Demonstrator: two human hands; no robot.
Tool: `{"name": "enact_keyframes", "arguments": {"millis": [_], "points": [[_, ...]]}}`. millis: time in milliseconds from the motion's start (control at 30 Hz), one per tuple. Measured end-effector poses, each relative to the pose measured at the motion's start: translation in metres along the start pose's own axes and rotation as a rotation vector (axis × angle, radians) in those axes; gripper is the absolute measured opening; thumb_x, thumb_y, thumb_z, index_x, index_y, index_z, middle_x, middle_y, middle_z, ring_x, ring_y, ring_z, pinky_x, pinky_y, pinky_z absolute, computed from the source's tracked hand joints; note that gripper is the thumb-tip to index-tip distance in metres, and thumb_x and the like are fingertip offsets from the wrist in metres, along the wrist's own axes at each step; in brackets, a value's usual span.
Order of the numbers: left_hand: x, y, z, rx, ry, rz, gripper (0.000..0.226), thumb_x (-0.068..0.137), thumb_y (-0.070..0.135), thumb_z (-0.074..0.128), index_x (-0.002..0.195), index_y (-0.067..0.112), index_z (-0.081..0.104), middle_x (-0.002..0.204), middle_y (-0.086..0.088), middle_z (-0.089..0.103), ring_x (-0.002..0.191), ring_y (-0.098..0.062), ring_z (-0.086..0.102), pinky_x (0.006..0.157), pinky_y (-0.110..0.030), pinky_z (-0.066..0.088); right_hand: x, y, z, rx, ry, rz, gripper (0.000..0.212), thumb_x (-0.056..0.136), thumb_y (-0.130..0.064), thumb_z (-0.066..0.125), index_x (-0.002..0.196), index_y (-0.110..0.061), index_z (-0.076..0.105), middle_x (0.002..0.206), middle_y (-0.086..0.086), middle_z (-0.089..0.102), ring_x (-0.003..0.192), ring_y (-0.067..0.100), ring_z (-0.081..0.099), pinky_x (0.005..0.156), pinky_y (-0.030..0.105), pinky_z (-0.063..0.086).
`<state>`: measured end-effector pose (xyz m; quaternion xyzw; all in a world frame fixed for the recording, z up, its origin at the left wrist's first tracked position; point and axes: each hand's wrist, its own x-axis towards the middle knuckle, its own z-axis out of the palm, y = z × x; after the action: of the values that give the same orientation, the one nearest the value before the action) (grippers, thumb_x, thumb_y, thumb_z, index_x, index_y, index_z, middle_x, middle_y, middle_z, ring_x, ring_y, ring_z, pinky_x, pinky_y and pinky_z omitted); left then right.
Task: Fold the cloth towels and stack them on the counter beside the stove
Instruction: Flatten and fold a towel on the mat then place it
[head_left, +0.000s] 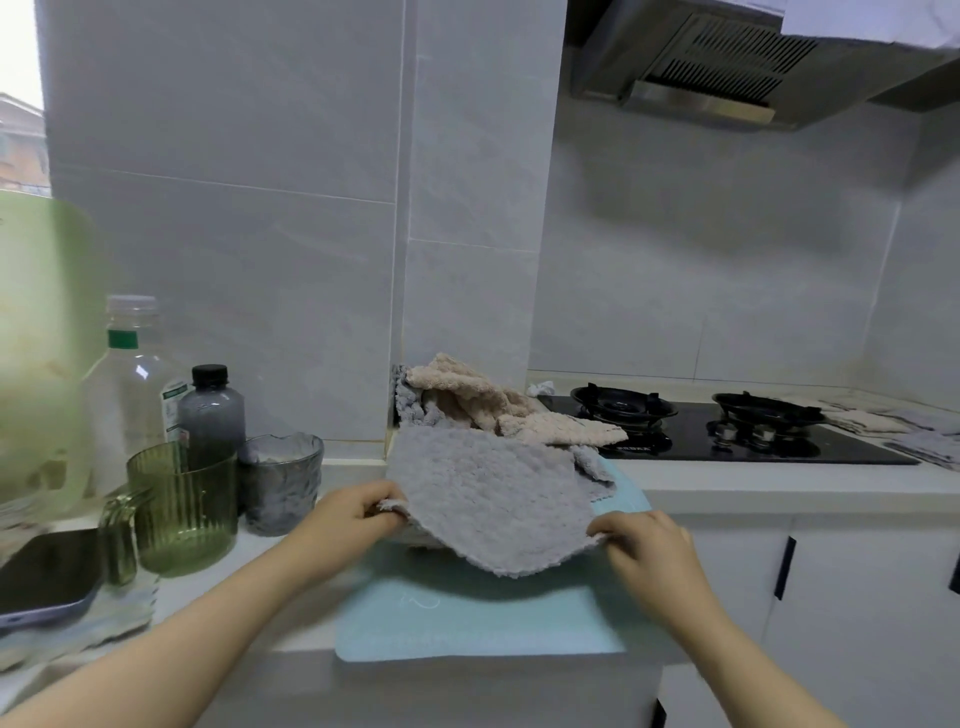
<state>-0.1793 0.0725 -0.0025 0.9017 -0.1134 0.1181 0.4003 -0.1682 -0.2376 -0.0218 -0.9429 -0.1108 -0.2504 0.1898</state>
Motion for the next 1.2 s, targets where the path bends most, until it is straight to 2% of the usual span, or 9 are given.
{"name": "enact_keyframes", "arguments": {"millis": [67, 167, 300, 433, 633, 767, 900, 1033, 1200], "points": [[-0.009, 0.005, -0.007, -0.009, -0.081, -0.026, 0.007, 0.083, 0.024, 0.06, 0.081, 0.025, 0.067, 0.076, 0.002, 0.066, 0.071, -0.011, 0.056, 0.068, -0.026, 0.042, -0.004, -0.001, -0.014, 0.126, -0.127, 0.027, 0.029, 0.088, -0.009, 0.052, 0.095, -0.034, 0.065, 0.094, -0.017, 0.064, 0.098, 0.006, 0.056, 0.081, 0.019, 0.041], [-0.018, 0.011, -0.016, 0.025, -0.198, -0.041, 0.014, 0.088, 0.009, 0.058, 0.082, 0.019, 0.067, 0.072, 0.006, 0.062, 0.065, -0.008, 0.054, 0.064, -0.021, 0.044, -0.012, -0.002, -0.04, 0.268, -0.312, 0.079, 0.029, 0.085, -0.007, 0.058, 0.077, -0.035, 0.061, 0.085, -0.018, 0.064, 0.082, 0.0, 0.059, 0.07, 0.009, 0.044], [-0.03, 0.023, -0.026, -0.016, -0.329, -0.109, 0.009, 0.09, 0.006, 0.055, 0.086, 0.009, 0.063, 0.075, -0.003, 0.059, 0.064, -0.01, 0.055, 0.058, -0.02, 0.046, -0.023, -0.005, -0.069, 0.464, -0.484, 0.145, 0.009, 0.082, -0.007, 0.067, 0.076, -0.013, 0.068, 0.069, 0.0, 0.061, 0.061, 0.006, 0.054, 0.06, 0.016, 0.044], [-0.034, 0.033, -0.032, -0.148, -0.353, -0.18, 0.011, 0.092, 0.008, 0.054, 0.084, 0.01, 0.063, 0.062, 0.003, 0.061, 0.051, -0.007, 0.054, 0.048, -0.018, 0.042, -0.028, -0.006, -0.082, 0.524, -0.644, 0.152, 0.01, 0.084, -0.01, 0.068, 0.076, -0.006, 0.063, 0.065, 0.005, 0.055, 0.055, 0.009, 0.049, 0.056, 0.018, 0.041], [-0.018, 0.017, -0.017, -0.187, -0.138, -0.283, 0.029, 0.091, 0.035, 0.056, 0.083, 0.008, 0.061, 0.065, -0.005, 0.052, 0.055, -0.016, 0.044, 0.048, -0.022, 0.033, -0.012, -0.001, -0.061, 0.545, -0.394, 0.284, 0.006, 0.087, -0.013, 0.064, 0.093, -0.014, 0.065, 0.082, 0.005, 0.056, 0.071, 0.016, 0.052, 0.063, 0.026, 0.042], [0.003, -0.003, -0.001, -0.191, 0.102, -0.29, 0.029, 0.092, 0.032, 0.057, 0.075, 0.008, 0.064, 0.056, 0.0, 0.055, 0.053, -0.016, 0.046, 0.055, -0.025, 0.034, 0.011, -0.002, -0.032, 0.58, -0.209, 0.354, 0.022, 0.087, -0.007, 0.062, 0.105, -0.02, 0.061, 0.085, 0.005, 0.05, 0.07, 0.019, 0.046, 0.056, 0.024, 0.036], [0.028, -0.017, 0.012, 0.027, 0.242, -0.282, 0.028, 0.091, 0.032, 0.055, 0.072, 0.013, 0.06, 0.063, 0.001, 0.059, 0.063, -0.017, 0.053, 0.057, -0.027, 0.035, 0.039, -0.002, 0.003, 0.587, -0.053, 0.41, 0.016, 0.083, -0.007, 0.067, 0.097, -0.014, 0.062, 0.062, -0.003, 0.049, 0.051, 0.011, 0.04, 0.044, 0.019, 0.03], [0.05, -0.036, 0.023, 0.213, 0.259, -0.321, 0.028, 0.088, 0.027, 0.055, 0.063, 0.018, 0.047, 0.062, 0.001, 0.054, 0.064, -0.017, 0.05, 0.055, -0.029, 0.032, 0.06, 0.001, 0.034, 0.528, -0.077, 0.469, 0.006, 0.084, -0.01, 0.065, 0.083, -0.015, 0.061, 0.068, 0.002, 0.059, 0.057, 0.013, 0.05, 0.052, 0.023, 0.037], [0.058, -0.052, 0.035, 0.113, 0.319, -0.339, 0.016, 0.081, 0.022, 0.059, 0.068, 0.017, 0.052, 0.063, 0.0, 0.058, 0.063, -0.016, 0.051, 0.053, -0.027, 0.032, 0.069, 0.01, 0.066, 0.291, -0.106, 0.447, 0.018, 0.084, -0.024, 0.061, 0.069, -0.026, 0.052, 0.072, -0.001, 0.061, 0.081, 0.025, 0.056, 0.065, 0.03, 0.04]]}}
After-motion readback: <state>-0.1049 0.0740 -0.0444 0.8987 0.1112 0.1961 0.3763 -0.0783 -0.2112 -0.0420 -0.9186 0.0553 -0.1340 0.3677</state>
